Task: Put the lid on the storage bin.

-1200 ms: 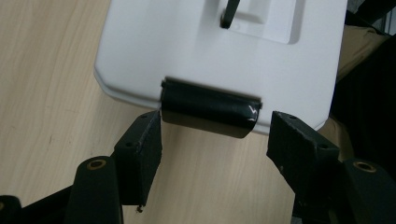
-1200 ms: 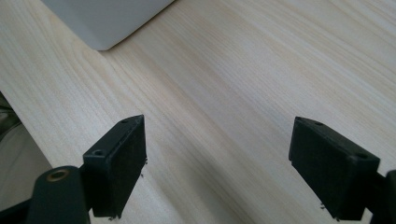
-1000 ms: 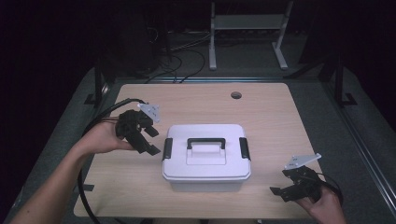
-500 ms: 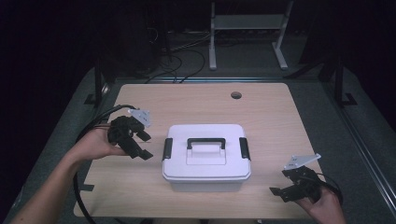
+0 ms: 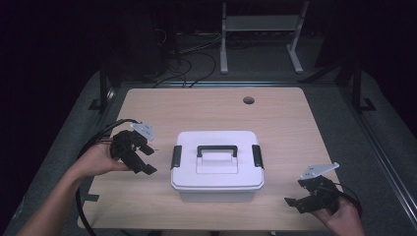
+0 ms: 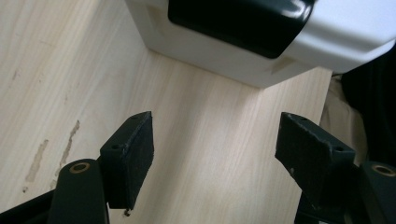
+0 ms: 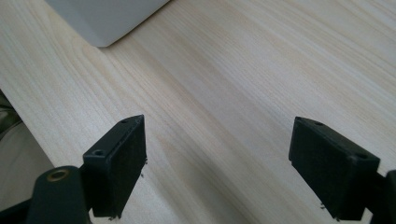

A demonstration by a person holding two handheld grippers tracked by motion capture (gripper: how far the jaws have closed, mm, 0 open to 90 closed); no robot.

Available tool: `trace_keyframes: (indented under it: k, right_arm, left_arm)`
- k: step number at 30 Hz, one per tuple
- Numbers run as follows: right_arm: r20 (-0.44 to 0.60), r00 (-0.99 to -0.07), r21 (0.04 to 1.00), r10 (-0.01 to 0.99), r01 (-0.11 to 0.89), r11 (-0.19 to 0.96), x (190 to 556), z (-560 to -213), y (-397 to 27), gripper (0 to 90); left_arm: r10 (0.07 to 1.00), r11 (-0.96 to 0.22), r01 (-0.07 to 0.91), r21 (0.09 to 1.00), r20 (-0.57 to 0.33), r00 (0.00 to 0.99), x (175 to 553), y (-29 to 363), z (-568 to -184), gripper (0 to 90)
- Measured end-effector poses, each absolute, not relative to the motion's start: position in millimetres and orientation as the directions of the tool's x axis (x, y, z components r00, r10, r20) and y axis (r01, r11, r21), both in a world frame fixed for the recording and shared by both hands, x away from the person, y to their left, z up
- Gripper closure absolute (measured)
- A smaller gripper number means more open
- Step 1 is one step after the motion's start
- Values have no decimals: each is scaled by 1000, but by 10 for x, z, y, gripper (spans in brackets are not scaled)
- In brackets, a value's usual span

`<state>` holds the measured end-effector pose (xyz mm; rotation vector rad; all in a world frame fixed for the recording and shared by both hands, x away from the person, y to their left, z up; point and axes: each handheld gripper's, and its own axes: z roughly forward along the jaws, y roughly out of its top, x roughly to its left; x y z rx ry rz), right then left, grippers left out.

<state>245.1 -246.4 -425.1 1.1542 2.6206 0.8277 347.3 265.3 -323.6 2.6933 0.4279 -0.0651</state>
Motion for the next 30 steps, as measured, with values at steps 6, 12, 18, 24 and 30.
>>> trace_keyframes:
  k: [6,12,18,24,30]
  right_arm:
    - [73,-690,545,720,632,551,2450,-4256,-2461,185]
    - [72,-687,545,723,634,548,2444,-4257,-2469,184]
    - [75,-685,544,725,637,546,2436,-4259,-2477,184]
    - [74,-685,542,725,638,547,2421,-4266,-2473,184]
    - [79,-684,544,725,639,544,2411,-4264,-2465,184]
  left_arm:
    - [298,-859,321,400,-120,947,3460,2716,-3319,257]
    - [325,-844,350,406,-131,937,3440,2799,-3425,242]
    - [347,-828,378,413,-152,925,3420,2880,-3542,241]
    - [356,-811,395,432,-171,919,3383,2949,-3635,234]
    - [369,-804,407,434,-173,913,3350,3030,-3700,226]
